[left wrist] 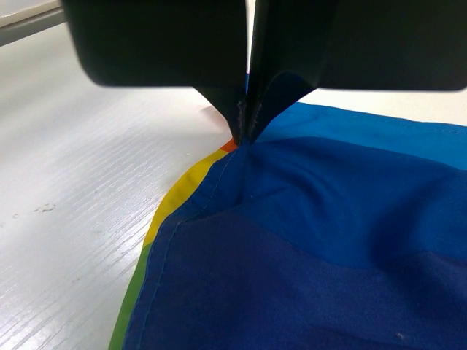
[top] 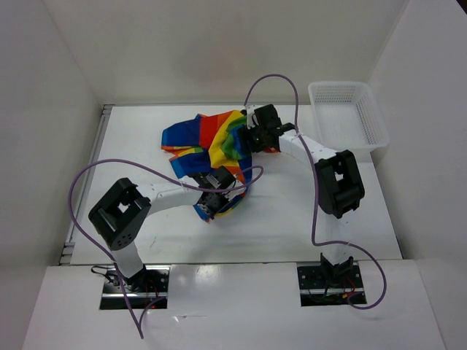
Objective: Fold and stack the shorts
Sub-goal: Flatten the shorts out
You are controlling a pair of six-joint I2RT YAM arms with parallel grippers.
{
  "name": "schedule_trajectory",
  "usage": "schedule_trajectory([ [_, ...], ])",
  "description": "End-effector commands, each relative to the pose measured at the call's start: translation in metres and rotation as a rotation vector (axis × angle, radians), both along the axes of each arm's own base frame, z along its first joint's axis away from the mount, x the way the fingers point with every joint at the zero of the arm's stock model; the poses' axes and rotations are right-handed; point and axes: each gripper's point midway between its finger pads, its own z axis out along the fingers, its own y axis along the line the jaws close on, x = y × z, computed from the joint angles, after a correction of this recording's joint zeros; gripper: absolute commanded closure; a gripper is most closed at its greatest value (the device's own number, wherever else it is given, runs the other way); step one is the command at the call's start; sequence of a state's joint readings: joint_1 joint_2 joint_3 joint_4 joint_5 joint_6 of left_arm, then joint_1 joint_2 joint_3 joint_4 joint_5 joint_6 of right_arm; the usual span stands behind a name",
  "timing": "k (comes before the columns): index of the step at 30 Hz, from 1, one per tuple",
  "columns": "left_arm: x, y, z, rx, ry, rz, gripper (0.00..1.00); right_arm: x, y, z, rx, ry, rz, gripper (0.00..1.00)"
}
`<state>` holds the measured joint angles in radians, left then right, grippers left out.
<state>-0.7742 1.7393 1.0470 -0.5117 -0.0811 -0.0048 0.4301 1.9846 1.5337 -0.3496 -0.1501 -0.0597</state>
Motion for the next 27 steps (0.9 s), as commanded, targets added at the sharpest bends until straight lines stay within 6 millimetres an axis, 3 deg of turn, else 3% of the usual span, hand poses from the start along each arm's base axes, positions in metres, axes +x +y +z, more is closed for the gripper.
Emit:
schedule_trajectory([
  [1, -0.005, 0.013, -0.014, 0.066, 0.026, 0.006, 1.00, 0.020, 0.016, 0.046, 0.047, -0.140, 0.037, 0.29],
  [4, -0.005, 0.013, -0.014, 0.066, 0.026, 0.006, 1.00, 0.018, 0.020, 0.041, 0.061, -0.124, 0.059, 0.46],
  [5, -0.005, 0.013, -0.014, 0.066, 0.026, 0.006, 1.00, 0.018, 0.020, 0.035, 0.056, -0.113, 0.059, 0.55],
  [6, -0.005, 0.013, -0.014, 0.066, 0.026, 0.006, 1.00, 0.017, 0.022, 0.035, 0.064, -0.110, 0.068, 0.74],
  [9, -0.002, 0.021, -0.015, 0.103, 0.002, 0.017, 1.00, 0.020, 0.019, 0.036, 0.059, -0.120, 0.043, 1.00],
  [11, 0.013, 0.035, -0.006, 0.128, -0.053, 0.067, 1.00, 0.028, 0.010, 0.040, 0.061, -0.129, 0.022, 1.00],
  [12, 0.026, 0.054, -0.006, 0.141, -0.059, 0.136, 1.00, 0.032, 0.002, 0.048, 0.064, -0.138, 0.005, 1.00],
  [13, 0.040, 0.067, 0.002, 0.152, -0.094, 0.189, 1.00, 0.047, -0.016, 0.059, 0.071, -0.164, -0.036, 1.00],
  [15, 0.072, 0.091, 0.021, 0.140, -0.147, 0.303, 1.00, 0.064, -0.038, 0.076, 0.081, -0.204, -0.082, 1.00],
  [16, 0.095, 0.121, 0.033, 0.123, -0.174, 0.415, 1.00, 0.077, -0.056, 0.095, 0.089, -0.238, -0.120, 1.00],
  [18, 0.128, 0.139, 0.071, 0.067, -0.247, 0.507, 1.00, 0.087, -0.070, 0.113, 0.089, -0.275, -0.141, 1.00],
  [19, 0.139, 0.155, 0.087, 0.047, -0.287, 0.559, 1.00, 0.087, -0.072, 0.132, 0.108, -0.296, -0.133, 1.00],
  [23, 0.156, 0.160, 0.141, -0.015, -0.392, 0.591, 1.00, 0.076, -0.072, 0.187, 0.161, -0.375, -0.100, 1.00],
  [25, 0.164, 0.175, 0.168, -0.021, -0.466, 0.638, 1.00, 0.067, -0.071, 0.231, 0.198, -0.452, -0.093, 1.00],
  [27, 0.182, 0.196, 0.210, -0.035, -0.581, 0.706, 1.00, 0.066, -0.087, 0.264, 0.213, -0.516, -0.129, 1.00],
])
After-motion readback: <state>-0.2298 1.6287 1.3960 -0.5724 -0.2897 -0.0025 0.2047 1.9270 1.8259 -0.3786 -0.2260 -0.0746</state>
